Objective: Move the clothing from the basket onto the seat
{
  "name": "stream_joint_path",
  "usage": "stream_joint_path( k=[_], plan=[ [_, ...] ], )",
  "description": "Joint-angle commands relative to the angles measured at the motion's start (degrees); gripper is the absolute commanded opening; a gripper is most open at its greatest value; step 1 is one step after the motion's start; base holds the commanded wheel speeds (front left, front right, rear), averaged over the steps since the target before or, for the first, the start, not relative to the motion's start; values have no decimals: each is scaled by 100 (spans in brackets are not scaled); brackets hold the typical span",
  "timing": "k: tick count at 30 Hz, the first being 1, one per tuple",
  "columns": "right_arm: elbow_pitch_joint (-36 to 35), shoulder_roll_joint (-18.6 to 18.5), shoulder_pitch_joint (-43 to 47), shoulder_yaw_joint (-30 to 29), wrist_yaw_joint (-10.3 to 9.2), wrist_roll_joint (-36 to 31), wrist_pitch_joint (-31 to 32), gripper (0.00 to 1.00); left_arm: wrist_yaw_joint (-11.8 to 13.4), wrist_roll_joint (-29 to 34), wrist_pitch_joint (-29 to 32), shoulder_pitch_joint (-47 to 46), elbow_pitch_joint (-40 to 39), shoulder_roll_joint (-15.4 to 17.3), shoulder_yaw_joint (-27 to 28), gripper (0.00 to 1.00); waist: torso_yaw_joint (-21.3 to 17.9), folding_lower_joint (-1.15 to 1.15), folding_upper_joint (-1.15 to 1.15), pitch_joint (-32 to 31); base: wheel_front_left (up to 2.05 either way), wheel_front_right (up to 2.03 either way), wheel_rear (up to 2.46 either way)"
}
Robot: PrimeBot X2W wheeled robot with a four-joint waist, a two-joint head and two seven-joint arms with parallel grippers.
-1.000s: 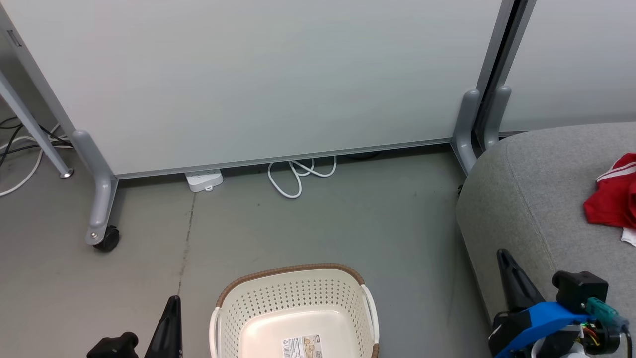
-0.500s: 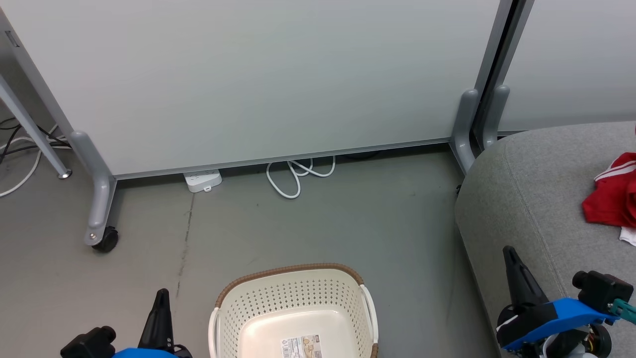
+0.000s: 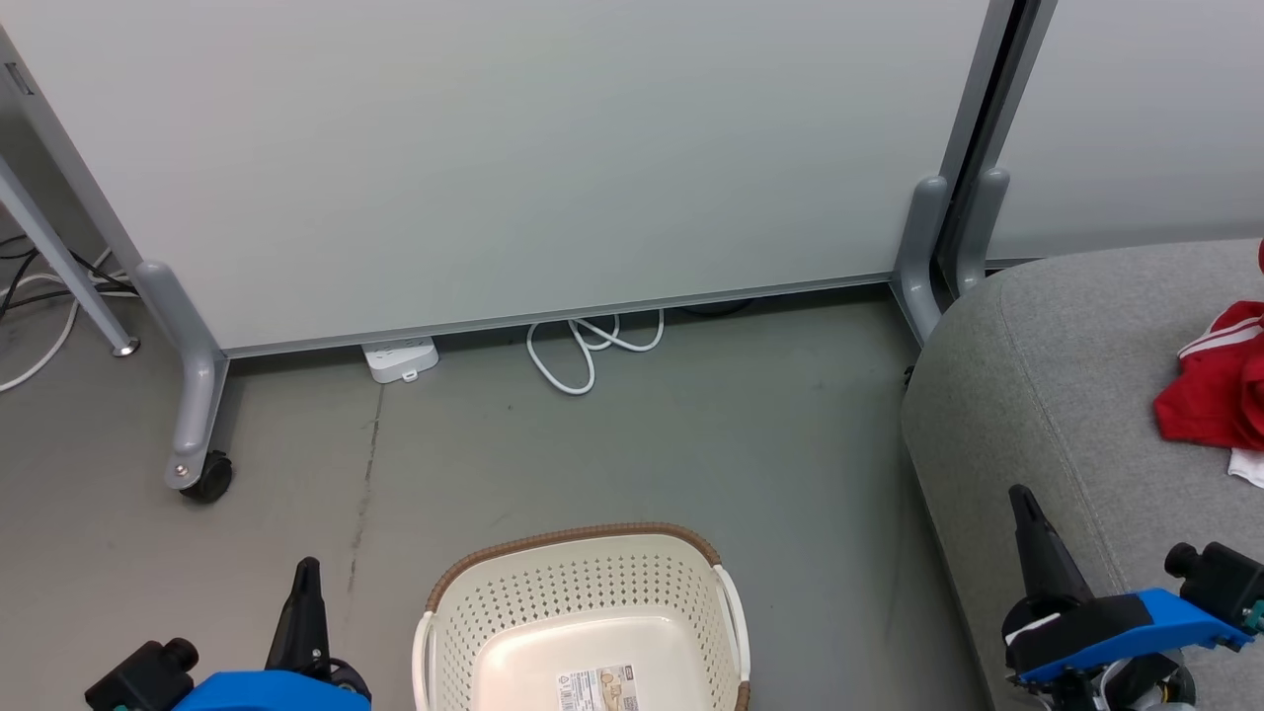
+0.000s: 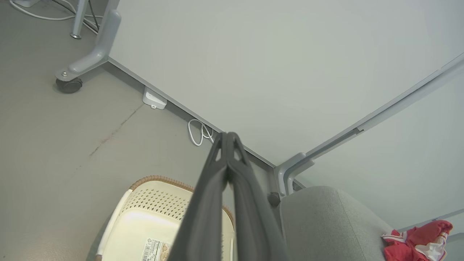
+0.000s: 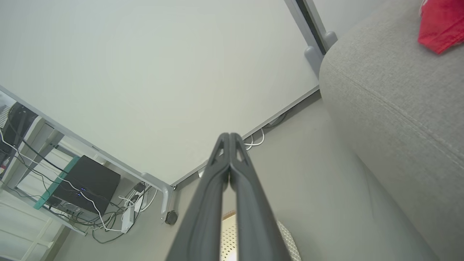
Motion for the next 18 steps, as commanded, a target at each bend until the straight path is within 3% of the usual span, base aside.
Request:
stream_joint_path(
  k=[1, 18],
  plan=[
    [-98, -25, -116, -24, 1, 233, 33, 0, -5, -191, 58, -205, -106, 4, 69, 0, -2, 0, 0, 0, 0, 0, 0],
    [-128, -31, -155, -78, 2, 1510, 220, 0, -8, -1304, 382, -344, -194, -47, 237, 0, -30, 0, 0, 1, 0, 0, 0]
  ],
)
